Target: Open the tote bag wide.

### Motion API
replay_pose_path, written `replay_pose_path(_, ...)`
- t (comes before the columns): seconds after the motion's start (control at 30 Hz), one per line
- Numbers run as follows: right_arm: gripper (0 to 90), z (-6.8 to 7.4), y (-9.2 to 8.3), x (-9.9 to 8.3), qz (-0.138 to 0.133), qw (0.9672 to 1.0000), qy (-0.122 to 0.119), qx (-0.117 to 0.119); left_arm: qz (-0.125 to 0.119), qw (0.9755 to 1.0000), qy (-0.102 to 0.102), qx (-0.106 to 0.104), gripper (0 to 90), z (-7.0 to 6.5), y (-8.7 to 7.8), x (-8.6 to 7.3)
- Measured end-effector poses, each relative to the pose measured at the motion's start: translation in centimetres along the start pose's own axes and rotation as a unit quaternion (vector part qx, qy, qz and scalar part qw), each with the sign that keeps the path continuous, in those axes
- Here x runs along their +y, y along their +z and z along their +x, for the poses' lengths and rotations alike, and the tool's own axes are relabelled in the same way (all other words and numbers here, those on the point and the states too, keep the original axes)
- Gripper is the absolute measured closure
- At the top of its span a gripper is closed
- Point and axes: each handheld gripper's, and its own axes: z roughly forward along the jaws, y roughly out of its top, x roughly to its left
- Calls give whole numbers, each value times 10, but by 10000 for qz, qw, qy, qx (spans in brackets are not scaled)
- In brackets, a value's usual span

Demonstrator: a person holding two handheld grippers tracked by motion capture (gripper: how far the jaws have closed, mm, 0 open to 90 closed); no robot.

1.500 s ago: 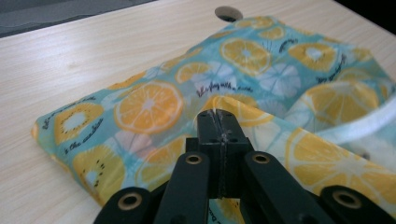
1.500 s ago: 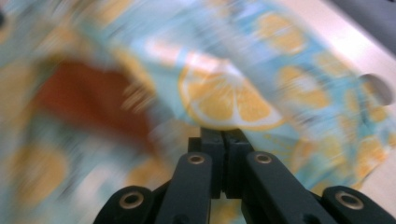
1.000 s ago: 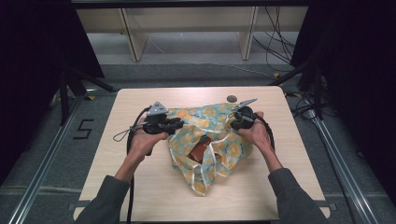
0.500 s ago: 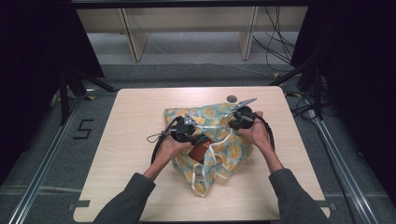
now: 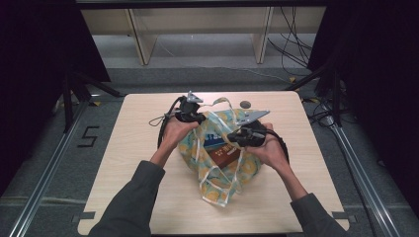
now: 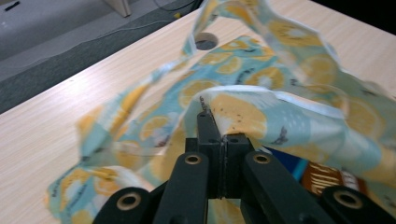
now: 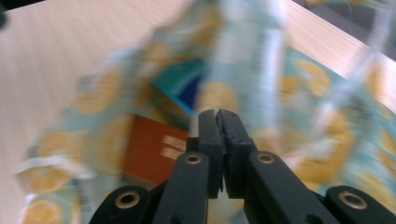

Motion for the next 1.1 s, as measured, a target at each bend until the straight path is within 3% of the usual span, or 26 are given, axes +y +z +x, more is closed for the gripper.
replay_pose_path(0.17,884,31,7,7,58,9988,-435,225,117,9995,-243,161,892,17,13,-7)
replay_pose_path(0.2,887,34,11,8,102,9985,-491,199,150,9992,-305,197,892,20,15,-10)
replay_pose_path(0.27,894,35,18,5,511,9970,-574,-76,182,9987,-427,215,893,25,20,-15)
replay_pose_path(0.4,900,13,28,-10,1024,9910,-555,-661,209,9976,-618,235,892,31,28,-21)
replay_pose_path(0.43,900,7,25,-14,1239,9886,-452,-721,230,9974,-651,201,892,31,31,-22)
replay_pose_path(0.5,900,-4,19,-24,1307,9875,-315,-821,272,9972,-654,225,893,33,37,-23)
replay_pose_path(0.57,900,-13,13,-36,1537,9829,-176,-995,289,9967,-721,242,892,34,41,-24)
replay_pose_path(0.63,900,-20,8,-50,1819,9772,-74,-1088,319,9966,-732,219,893,33,45,-25)
replay_pose_path(0.77,900,-27,0,-72,2077,9731,91,-988,395,9963,-733,199,893,31,52,-28)
replay_pose_path(0.87,900,-30,-5,-84,2099,9742,202,-805,388,9953,-870,201,893,33,58,-30)
replay_pose_path(0.93,900,-29,-7,-87,1985,9777,201,-662,422,9949,-906,102,892,33,58,-32)
replay_pose_path(0.97,900,-26,-10,-83,1837,9810,171,-603,412,9954,-866,58,892,31,56,-31)
replay_pose_path(1.0,900,-23,-14,-77,1541,9864,16,-578,385,9958,-825,42,892,30,54,-30)
replay_pose_path(1.03,900,-19,-20,-68,1206,9913,31,-517,334,9961,-817,21,892,29,53,-29)
replay_pose_path(1.1,869,-11,-28,-46,685,9963,73,-518,332,9965,-764,5,892,26,49,-26)
